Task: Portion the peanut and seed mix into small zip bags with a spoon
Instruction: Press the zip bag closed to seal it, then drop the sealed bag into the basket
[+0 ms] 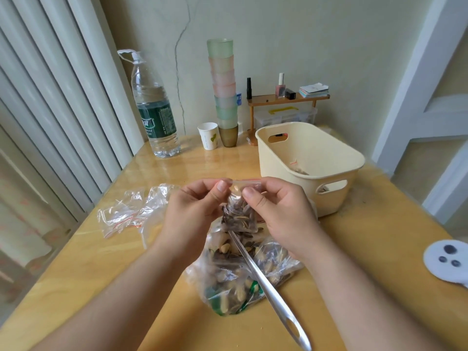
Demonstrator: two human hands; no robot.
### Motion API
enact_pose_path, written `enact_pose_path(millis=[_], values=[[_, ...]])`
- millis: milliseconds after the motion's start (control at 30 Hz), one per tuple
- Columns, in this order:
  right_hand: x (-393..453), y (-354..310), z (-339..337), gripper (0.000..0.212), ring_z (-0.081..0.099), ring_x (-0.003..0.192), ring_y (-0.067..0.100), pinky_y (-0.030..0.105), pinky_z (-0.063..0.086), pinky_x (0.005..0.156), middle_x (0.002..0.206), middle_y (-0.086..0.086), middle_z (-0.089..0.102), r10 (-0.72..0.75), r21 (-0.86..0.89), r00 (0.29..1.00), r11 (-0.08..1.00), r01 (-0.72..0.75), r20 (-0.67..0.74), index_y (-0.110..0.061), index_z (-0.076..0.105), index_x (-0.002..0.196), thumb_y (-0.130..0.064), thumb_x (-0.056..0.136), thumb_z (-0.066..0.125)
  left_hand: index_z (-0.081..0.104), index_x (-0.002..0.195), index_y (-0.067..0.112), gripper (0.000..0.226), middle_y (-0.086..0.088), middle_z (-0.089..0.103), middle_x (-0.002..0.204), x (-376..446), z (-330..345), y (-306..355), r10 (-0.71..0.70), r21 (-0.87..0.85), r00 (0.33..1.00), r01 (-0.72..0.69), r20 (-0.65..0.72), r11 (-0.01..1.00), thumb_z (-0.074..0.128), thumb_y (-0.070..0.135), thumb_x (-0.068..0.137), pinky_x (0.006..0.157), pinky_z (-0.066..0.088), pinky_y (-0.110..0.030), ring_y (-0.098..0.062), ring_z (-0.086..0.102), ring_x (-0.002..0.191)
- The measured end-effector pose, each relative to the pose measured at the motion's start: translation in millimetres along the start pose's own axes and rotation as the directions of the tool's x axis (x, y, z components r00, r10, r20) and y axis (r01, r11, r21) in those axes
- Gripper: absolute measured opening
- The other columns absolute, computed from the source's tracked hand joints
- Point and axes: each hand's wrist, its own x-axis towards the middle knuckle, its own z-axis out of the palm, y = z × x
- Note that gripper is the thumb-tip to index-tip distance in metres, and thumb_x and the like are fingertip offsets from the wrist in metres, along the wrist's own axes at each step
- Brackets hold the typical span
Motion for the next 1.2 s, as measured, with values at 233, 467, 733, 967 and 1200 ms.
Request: enact_pose_path(millis=[233, 467, 733, 967, 1200], values=[[5, -31, -15, 0.029, 0.073, 0.085, 0.026, 0.059, 0.060, 0.083, 0.091, 0.001, 0.076, 0.046, -0.020, 0.998, 0.999, -0.046, 0.034, -0.027, 0.076, 0.100, -0.052, 0.087, 0.073, 0.081, 0.078, 0.019, 0.008, -0.005, 0.069, 0.070, 12, 37, 28, 0.043, 0.031, 0.996, -0.040, -0.074, 0.999, 0.077, 0.026, 0.079, 0.060, 0.049, -0.033, -0.017, 0.060, 0.061], [46, -79, -90, 0.011, 0.072, 0.081, 0.004, 0.019, 0.053, 0.067, 0.086, -0.006, 0.078, -0.010, 0.006, 0.990, 1.000, 0.011, -0.142, -0.023, 0.075, 0.096, -0.012, 0.094, 0.076, 0.068, 0.106, 0.013, 0.036, -0.002, 0.062, 0.076, 56, 92, 39, -0.056, -0.078, 0.998, 0.054, -0.020, 0.996, 0.056, 0.046, 0.102, 0.057, 0.055, -0.027, -0.012, 0.062, 0.064], [65, -82, -155, 0.012, 0.069, 0.086, 0.005, 0.018, 0.057, 0.080, 0.098, 0.005, 0.079, -0.021, -0.157, 0.962, 0.987, -0.023, -0.274, -0.018, 0.074, 0.097, -0.009, 0.091, 0.078, 0.062, 0.099, 0.002, 0.019, -0.011, 0.064, 0.078, 116, 107, 7, -0.361, 0.482, 0.932, 0.324, -0.016, 0.814, 0.068, 0.020, 0.101, 0.060, 0.063, -0.031, -0.018, 0.064, 0.061], [71, -67, -166, 0.011, 0.073, 0.097, 0.012, 0.026, 0.056, 0.085, 0.096, -0.005, 0.078, 0.049, -0.302, 0.970, 0.945, -0.122, -0.239, -0.026, 0.076, 0.097, -0.020, 0.091, 0.081, 0.054, 0.108, -0.005, 0.021, -0.019, 0.064, 0.082, 91, 107, 8, -0.256, 0.459, 0.960, 0.178, 0.113, 0.870, 0.069, 0.004, 0.098, 0.073, 0.066, -0.049, -0.028, 0.068, 0.071], [69, -72, -154, 0.033, 0.065, 0.091, 0.019, 0.043, 0.058, 0.085, 0.103, -0.002, 0.067, 0.235, -0.896, 0.972, 0.431, -0.106, -0.002, -0.030, 0.054, 0.120, -0.033, 0.093, 0.073, 0.051, 0.105, 0.005, 0.021, -0.014, 0.056, 0.084, 50, 113, 7, -0.128, 0.405, 0.975, 0.045, 0.180, 0.913, 0.070, 0.004, 0.097, 0.069, 0.066, -0.049, -0.029, 0.067, 0.068]])
